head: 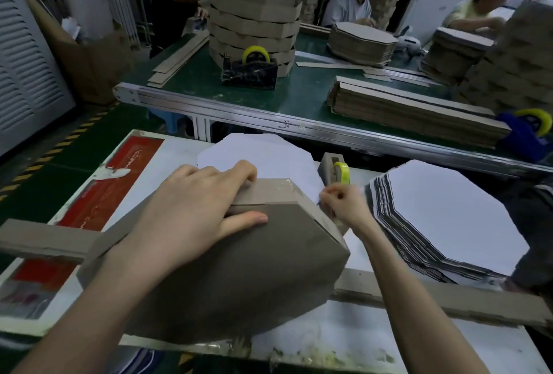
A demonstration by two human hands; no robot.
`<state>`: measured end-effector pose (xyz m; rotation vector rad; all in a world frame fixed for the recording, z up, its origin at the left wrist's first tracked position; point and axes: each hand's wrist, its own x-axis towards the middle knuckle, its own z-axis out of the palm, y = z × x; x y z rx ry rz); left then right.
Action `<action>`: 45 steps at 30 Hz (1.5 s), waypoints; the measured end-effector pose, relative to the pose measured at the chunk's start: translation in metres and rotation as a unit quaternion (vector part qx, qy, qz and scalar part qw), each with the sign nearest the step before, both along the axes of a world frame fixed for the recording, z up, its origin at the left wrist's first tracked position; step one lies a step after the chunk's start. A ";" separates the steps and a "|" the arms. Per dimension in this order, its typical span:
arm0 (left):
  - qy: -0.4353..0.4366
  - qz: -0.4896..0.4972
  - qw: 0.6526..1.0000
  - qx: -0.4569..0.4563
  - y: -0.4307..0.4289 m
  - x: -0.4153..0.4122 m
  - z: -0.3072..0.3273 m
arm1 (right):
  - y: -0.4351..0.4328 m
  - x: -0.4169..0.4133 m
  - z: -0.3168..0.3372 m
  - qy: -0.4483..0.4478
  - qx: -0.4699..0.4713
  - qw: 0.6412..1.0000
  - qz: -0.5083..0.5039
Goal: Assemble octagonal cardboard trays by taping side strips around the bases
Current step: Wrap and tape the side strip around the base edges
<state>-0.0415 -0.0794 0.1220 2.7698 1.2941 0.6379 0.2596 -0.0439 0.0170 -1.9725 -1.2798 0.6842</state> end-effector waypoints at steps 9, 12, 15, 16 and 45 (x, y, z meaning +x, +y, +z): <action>-0.042 0.009 0.998 -0.036 -0.008 -0.003 -0.006 | -0.041 -0.073 0.144 0.183 0.074 0.958 0.208; -0.038 -0.004 0.998 -0.052 -0.010 -0.008 -0.005 | -0.055 -0.085 0.154 0.186 0.043 0.950 0.247; -0.029 -0.037 0.997 -0.055 -0.014 -0.011 -0.003 | -0.064 -0.088 0.149 0.102 -0.005 0.966 0.237; -0.028 -0.048 0.997 -0.055 -0.015 -0.012 -0.003 | -0.067 -0.088 0.147 0.082 -0.016 0.970 0.227; 0.016 -0.104 0.994 -0.040 -0.019 -0.011 -0.002 | -0.079 -0.070 0.132 0.056 -0.104 0.971 0.210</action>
